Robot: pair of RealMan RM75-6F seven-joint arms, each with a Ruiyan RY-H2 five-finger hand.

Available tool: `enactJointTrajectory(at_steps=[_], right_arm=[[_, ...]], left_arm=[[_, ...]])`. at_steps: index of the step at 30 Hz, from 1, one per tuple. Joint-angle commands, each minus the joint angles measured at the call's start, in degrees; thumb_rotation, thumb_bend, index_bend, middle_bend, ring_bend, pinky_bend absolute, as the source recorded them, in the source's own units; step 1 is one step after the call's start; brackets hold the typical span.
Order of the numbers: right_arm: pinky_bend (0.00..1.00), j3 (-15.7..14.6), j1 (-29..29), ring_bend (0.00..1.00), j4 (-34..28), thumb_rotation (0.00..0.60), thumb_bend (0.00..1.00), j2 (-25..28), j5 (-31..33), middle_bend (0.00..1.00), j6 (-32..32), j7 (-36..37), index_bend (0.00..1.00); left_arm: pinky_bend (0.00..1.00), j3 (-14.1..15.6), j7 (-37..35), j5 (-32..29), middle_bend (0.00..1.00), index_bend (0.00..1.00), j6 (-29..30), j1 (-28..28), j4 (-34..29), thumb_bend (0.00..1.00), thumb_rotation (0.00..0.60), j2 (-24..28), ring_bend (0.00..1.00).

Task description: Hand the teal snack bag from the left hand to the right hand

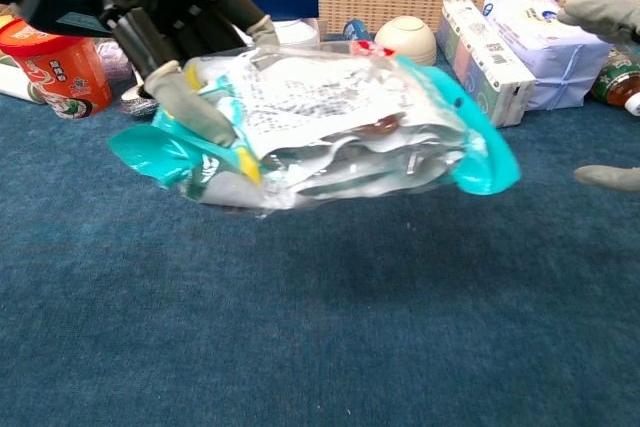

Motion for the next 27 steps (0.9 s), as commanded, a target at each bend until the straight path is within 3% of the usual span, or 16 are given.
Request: enactJointTrajectory(at_steps=[1,12,27], right_arm=[[0.00,-0.52,-0.03,0.00,-0.60,0.502,0.00,-0.12,-0.08,0.00,0.39,0.00,0.00],[0.00,-1.55,-0.44,0.00,-4.06,0.503,0.00,0.04,-0.59,0.00,3.48,-0.10,0.00],[0.00,-1.92,0.84,0.00,-8.07,0.513,0.00,-2.51,-0.77,0.00,1.78,-7.18,0.00]], left_arm=[[0.74,0.63,1.16,-1.62,0.61,0.65,1.52,-1.76,-0.20,0.26,0.600,-1.34,0.63],[0.74,2.44,3.66,-6.01,0.61,0.65,6.53,-5.34,-0.18,0.26,0.600,-4.30,0.62],[0.74,1.11,1.80,-6.41,0.61,0.65,9.60,-6.21,0.61,0.26,0.600,-6.83,0.62]])
